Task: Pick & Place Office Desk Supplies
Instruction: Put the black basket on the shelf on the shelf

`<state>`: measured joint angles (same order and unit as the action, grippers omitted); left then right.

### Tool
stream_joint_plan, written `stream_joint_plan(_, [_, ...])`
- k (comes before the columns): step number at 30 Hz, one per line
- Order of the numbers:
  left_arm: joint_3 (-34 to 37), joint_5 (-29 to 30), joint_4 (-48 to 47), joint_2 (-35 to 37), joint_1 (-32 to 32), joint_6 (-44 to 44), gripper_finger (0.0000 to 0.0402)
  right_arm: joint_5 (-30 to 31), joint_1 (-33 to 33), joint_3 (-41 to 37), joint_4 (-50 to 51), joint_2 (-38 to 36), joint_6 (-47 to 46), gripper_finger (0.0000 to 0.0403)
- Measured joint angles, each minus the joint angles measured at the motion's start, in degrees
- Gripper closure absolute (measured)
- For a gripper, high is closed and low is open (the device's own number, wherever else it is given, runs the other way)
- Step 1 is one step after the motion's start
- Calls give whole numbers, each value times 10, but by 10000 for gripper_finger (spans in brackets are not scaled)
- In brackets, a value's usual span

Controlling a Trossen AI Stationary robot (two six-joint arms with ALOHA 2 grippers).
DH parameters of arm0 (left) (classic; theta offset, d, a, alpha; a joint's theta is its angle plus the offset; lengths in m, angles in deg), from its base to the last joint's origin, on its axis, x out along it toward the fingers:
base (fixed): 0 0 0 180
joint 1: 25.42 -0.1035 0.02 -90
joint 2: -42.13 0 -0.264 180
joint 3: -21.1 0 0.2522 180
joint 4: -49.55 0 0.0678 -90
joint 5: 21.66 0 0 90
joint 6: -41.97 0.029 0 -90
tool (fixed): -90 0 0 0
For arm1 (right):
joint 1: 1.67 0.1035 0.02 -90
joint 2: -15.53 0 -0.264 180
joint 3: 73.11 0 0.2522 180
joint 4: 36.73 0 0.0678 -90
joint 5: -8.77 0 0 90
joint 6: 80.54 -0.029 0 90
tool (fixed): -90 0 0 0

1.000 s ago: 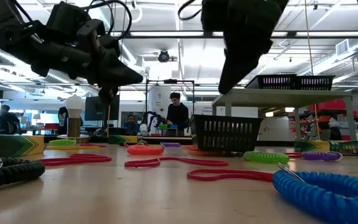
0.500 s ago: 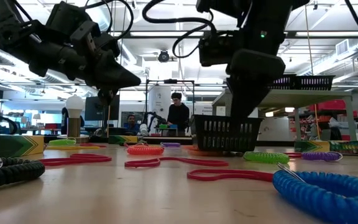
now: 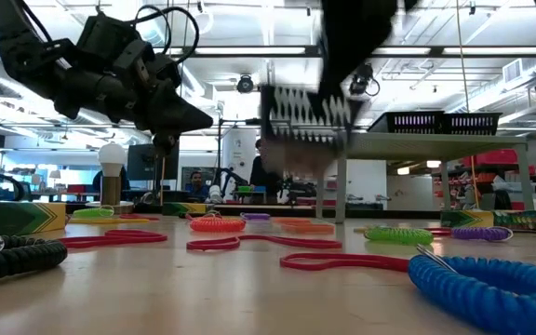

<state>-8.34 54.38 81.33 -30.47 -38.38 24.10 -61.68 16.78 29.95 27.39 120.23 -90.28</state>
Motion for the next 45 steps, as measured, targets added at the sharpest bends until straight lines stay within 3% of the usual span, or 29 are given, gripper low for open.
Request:
stream_joint_plan(4, [0, 8, 9, 0, -23, 0, 392, 37, -11, 92, 66, -21, 60, 390])
stream_joint_plan(8, [0, 19, 13, 0, -35, -1, 392, 71, -63, 156, 142, -44, 127, 394])
stream_joint_plan(19, [0, 82, 16, 0, -35, -17, 392, -2, -307, 163, 191, -76, 397, 393])
stream_joint_plan(27, [0, 95, 17, 0, -35, -30, 392, -54, -379, 117, 203, -77, 390, 391])
stream_joint_plan(45, [0, 94, 16, 0, -35, -38, 392, -35, -384, 66, 219, -76, 361, 387])
